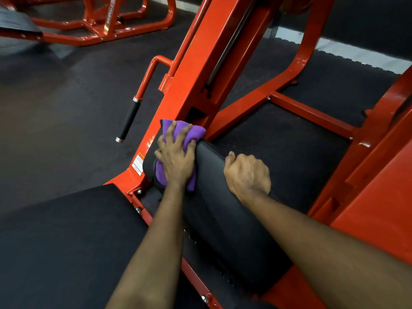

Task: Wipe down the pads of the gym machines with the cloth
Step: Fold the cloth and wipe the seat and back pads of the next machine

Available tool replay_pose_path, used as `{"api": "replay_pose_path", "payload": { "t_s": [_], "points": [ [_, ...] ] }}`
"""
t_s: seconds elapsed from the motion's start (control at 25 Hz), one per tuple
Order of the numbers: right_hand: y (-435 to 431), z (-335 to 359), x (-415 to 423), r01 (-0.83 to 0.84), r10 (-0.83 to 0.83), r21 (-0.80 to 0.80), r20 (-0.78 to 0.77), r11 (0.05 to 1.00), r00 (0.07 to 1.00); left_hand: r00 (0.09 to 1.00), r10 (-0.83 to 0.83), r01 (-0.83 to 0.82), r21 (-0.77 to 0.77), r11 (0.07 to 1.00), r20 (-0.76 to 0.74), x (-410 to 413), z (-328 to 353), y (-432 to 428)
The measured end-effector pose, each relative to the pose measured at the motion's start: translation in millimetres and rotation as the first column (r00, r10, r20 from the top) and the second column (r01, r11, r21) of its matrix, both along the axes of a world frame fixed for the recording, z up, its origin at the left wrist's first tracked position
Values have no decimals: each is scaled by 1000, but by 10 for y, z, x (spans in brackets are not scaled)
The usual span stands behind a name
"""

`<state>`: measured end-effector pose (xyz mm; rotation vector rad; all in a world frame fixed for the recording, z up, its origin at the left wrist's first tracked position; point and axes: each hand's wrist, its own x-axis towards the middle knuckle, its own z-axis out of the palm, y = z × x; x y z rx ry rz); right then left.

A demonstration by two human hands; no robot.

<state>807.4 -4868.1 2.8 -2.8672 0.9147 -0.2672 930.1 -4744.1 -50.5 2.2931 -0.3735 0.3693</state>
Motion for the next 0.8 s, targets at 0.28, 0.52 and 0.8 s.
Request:
{"api": "replay_pose_path", "payload": {
  "t_s": [0.28,0.52,0.8],
  "points": [
    [-12,1,5,-5,5,-13,8,1000,1000,956,200,-229,-121,966,-214,501,-135,333],
    [2,15,-11,-17,17,-18,-12,1000,1000,851,280,-423,-265,866,-444,294,-603,710],
    [33,54,-38,-20,20,1,-4,1000,1000,827,317,-486,-307,818,-465,-607,-575,405]
  ]
}}
